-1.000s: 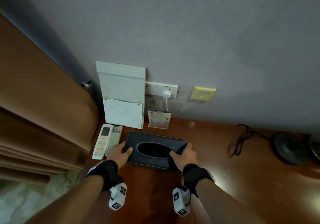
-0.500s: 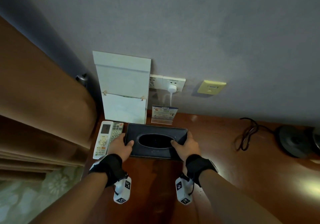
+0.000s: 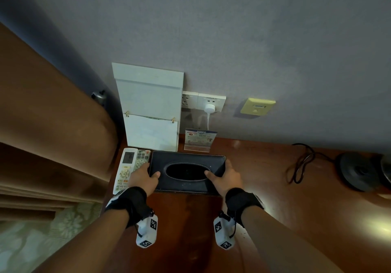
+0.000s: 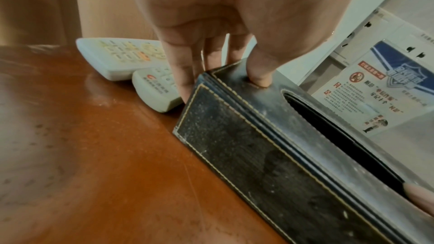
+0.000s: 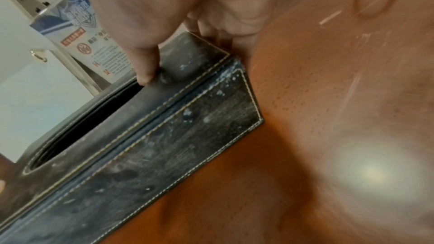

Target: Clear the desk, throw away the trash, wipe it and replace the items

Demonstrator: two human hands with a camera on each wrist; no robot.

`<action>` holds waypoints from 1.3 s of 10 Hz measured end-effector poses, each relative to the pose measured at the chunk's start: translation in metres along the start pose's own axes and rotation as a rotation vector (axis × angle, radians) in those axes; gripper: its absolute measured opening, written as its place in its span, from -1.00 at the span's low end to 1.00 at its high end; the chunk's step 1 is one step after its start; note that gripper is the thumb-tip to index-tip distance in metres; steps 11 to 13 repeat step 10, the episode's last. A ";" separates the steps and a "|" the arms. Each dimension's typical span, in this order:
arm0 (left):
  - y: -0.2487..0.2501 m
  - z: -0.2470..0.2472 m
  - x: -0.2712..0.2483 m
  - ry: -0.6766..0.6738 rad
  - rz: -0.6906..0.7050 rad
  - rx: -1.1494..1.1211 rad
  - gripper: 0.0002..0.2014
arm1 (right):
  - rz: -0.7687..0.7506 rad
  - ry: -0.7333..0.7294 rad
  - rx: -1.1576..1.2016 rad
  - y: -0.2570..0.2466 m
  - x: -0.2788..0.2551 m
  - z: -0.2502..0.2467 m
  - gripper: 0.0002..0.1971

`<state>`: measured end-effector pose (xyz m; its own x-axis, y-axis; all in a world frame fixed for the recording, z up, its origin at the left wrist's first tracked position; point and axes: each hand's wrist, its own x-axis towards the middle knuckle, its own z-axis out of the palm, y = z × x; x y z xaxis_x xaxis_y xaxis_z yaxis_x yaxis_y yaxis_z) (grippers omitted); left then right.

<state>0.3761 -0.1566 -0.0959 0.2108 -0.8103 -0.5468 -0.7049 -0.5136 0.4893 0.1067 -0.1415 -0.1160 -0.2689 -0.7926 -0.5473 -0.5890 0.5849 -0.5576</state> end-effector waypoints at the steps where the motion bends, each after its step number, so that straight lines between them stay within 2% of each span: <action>1: -0.001 0.000 0.000 0.020 0.004 0.007 -0.54 | 0.005 0.001 0.004 0.000 -0.001 0.002 0.11; 2: -0.001 0.002 -0.001 0.032 0.003 0.005 -0.53 | 0.003 0.007 -0.007 -0.005 -0.006 0.000 -0.05; 4: 0.001 0.002 -0.002 0.032 -0.002 0.040 -0.53 | 0.011 -0.009 0.021 -0.004 -0.004 0.001 0.09; 6: 0.001 -0.001 0.002 0.001 -0.007 0.050 -0.49 | 0.024 -0.041 0.050 -0.006 -0.006 -0.001 0.13; 8: 0.010 -0.011 -0.002 0.032 0.041 0.166 -0.46 | 0.011 -0.104 0.033 -0.020 -0.024 -0.023 0.06; 10: 0.017 -0.020 -0.024 0.084 0.104 0.206 -0.41 | -0.075 -0.058 0.007 -0.026 -0.058 -0.053 -0.15; 13: 0.017 -0.020 -0.024 0.084 0.104 0.206 -0.41 | -0.075 -0.058 0.007 -0.026 -0.058 -0.053 -0.15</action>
